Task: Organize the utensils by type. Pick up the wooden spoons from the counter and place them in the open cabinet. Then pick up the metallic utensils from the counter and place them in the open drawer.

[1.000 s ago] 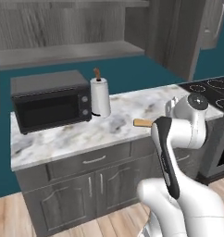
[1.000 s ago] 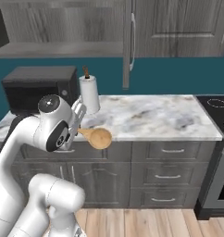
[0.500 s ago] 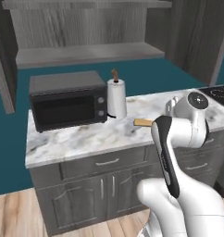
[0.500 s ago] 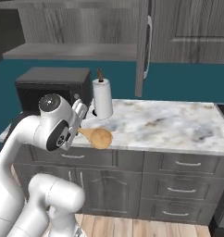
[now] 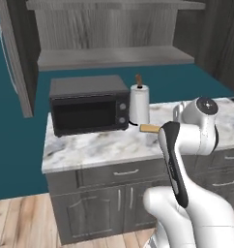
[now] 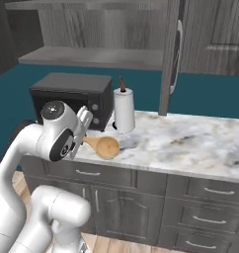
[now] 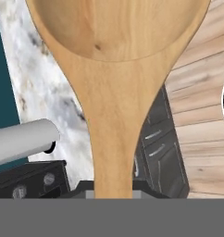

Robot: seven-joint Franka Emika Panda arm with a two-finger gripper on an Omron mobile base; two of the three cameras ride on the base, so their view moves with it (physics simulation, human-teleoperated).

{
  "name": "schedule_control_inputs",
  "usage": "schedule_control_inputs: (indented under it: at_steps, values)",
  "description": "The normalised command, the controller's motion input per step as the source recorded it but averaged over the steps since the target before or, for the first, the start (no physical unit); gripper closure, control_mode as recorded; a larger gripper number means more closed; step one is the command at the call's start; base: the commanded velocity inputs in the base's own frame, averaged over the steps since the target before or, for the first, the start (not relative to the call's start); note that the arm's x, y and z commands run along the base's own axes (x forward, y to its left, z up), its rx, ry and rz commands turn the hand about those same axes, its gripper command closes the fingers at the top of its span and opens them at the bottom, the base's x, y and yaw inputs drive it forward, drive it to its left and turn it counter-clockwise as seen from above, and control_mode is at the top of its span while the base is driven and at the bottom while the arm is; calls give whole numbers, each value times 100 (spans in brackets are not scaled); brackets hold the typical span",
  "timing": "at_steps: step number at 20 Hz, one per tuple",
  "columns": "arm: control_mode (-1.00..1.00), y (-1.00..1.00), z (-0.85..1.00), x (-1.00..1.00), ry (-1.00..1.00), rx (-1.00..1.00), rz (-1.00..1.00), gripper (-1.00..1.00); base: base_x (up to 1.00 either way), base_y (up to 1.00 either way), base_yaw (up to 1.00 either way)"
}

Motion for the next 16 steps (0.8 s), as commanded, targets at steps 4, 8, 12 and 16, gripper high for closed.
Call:
schedule_control_inputs:
  at_steps: [4, 8, 12, 16]
  values:
    - [100, 0, 0, 0, 0, 0, 0, 100, 34, 38, 14]
    - [100, 0, 0, 0, 0, 0, 0, 100, 35, 37, 10]
    - [100, 0, 0, 0, 0, 0, 0, 100, 46, 34, 8]
    - [100, 0, 0, 0, 0, 0, 0, 100, 37, 29, 6]
